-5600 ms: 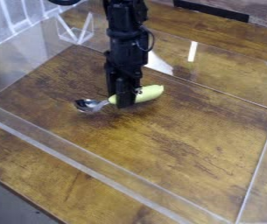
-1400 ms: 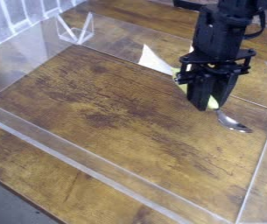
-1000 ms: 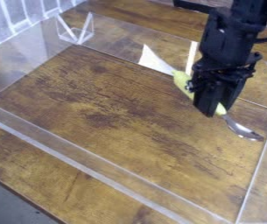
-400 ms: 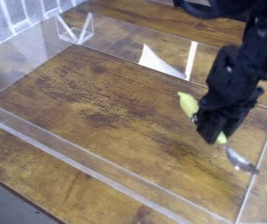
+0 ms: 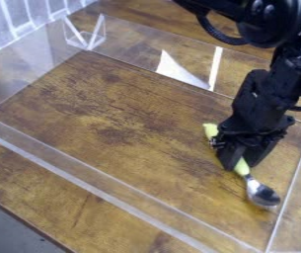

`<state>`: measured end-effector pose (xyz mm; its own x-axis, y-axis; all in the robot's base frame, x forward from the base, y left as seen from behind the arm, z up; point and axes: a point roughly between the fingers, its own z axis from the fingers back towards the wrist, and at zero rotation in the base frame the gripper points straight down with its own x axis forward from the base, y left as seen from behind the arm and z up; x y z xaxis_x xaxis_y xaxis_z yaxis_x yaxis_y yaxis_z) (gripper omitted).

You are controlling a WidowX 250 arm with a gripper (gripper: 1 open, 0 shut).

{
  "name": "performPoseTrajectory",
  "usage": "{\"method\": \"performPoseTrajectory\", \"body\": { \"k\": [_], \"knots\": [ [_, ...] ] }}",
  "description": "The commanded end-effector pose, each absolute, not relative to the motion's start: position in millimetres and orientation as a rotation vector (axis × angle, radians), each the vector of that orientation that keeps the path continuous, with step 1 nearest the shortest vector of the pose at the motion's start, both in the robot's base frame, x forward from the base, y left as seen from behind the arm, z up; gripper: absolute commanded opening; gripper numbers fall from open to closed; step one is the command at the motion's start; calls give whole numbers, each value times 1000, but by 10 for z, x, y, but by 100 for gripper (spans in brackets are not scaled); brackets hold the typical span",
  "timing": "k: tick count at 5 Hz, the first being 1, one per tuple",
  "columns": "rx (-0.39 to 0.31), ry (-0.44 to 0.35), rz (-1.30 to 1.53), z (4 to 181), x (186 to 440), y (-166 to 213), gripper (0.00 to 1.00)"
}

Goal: Move the green spoon to the right

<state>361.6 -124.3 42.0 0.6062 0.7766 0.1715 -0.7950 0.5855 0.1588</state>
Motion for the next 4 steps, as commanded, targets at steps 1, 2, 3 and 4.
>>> {"method": "performPoseTrajectory", "body": {
  "k": [1, 2, 3, 4],
  "knots": [
    [166, -147, 893, 825, 3673, -1184, 100],
    [163, -147, 860, 881, 3641, -1135, 100],
    [129, -152, 849, 1135, 3549, -1040, 100],
    [91, -179, 845, 1462, 3480, -699, 100]
  ]
}}
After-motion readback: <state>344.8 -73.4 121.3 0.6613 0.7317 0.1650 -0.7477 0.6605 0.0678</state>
